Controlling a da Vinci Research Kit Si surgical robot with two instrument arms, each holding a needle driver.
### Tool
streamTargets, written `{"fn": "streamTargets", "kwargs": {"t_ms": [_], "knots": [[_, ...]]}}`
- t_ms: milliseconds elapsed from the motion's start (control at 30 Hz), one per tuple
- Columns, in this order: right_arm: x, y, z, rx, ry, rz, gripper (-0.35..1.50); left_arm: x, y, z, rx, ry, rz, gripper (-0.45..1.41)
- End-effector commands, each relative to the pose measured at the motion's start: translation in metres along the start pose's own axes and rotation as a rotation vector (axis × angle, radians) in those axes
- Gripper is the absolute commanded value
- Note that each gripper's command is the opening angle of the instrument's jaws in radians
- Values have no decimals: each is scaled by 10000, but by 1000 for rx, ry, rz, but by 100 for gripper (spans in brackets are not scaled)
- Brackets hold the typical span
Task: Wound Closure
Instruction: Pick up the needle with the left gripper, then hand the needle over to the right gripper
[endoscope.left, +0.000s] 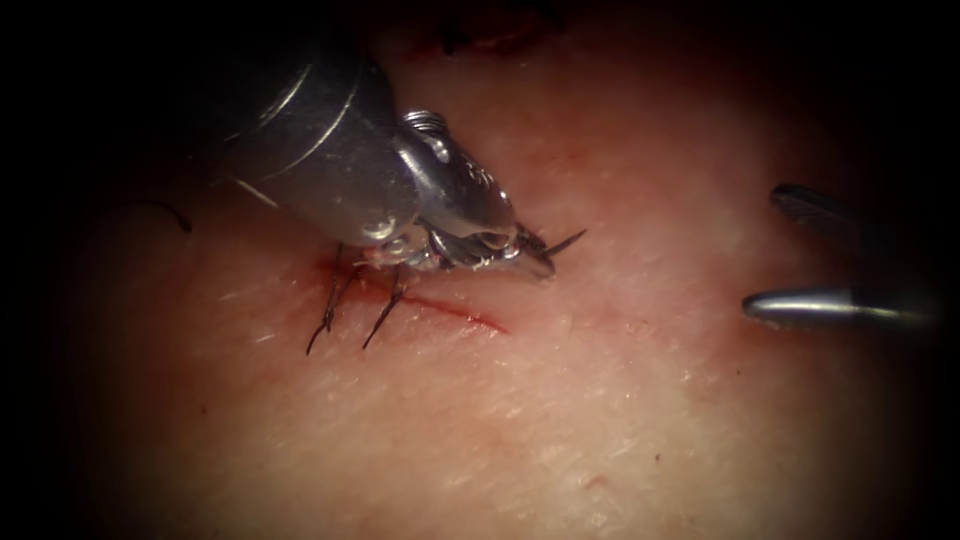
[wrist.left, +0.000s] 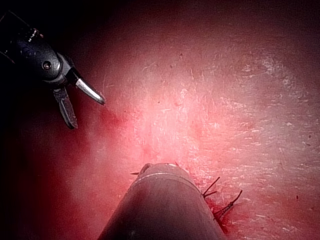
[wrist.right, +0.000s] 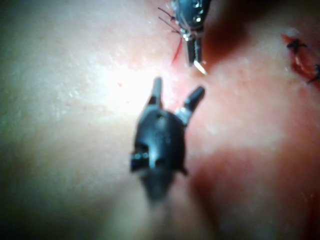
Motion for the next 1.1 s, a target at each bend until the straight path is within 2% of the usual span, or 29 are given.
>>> {"fn": "streamTargets", "kwargs": {"t_ms": [33,67,100,200,300,400,500,533,600,633,700,733,867,933,1100], "knots": [[-3,-12,8,4,2,5,123,4,15,2,0,33,72,-45],[-3,-12,8,4,2,5,123,8,16,-9,27,104,198,-45],[-3,-12,8,4,2,5,123,8,16,-9,27,104,198,-45],[-3,-12,8,4,2,5,123,7,21,-22,82,201,321,-45],[-3,-12,8,4,2,5,123,0,29,-29,97,324,432,-45],[-3,-12,8,1,1,5,123,-16,42,-31,105,433,535,-45],[-3,-11,8,0,1,6,121,-34,53,-31,129,490,626,-45],[-3,-10,9,0,1,6,119,-45,59,-30,111,530,659,-45],[-3,-9,9,-2,4,12,119,-49,61,-29,98,550,671,-45],[-2,-7,13,7,20,32,116,-58,66,-29,58,606,703,-45],[0,-5,21,29,34,58,116,-64,69,-30,32,669,742,-45],[4,-4,31,52,38,84,116,-67,70,-32,17,729,780,-45],[15,-2,58,140,56,147,111,-68,72,-31,-18,828,841,-45],[20,0,82,191,75,210,108,-66,75,-28,-49,885,877,-45],[23,5,112,270,81,286,108,-63,81,-18,-113,935,934,-45]]}}
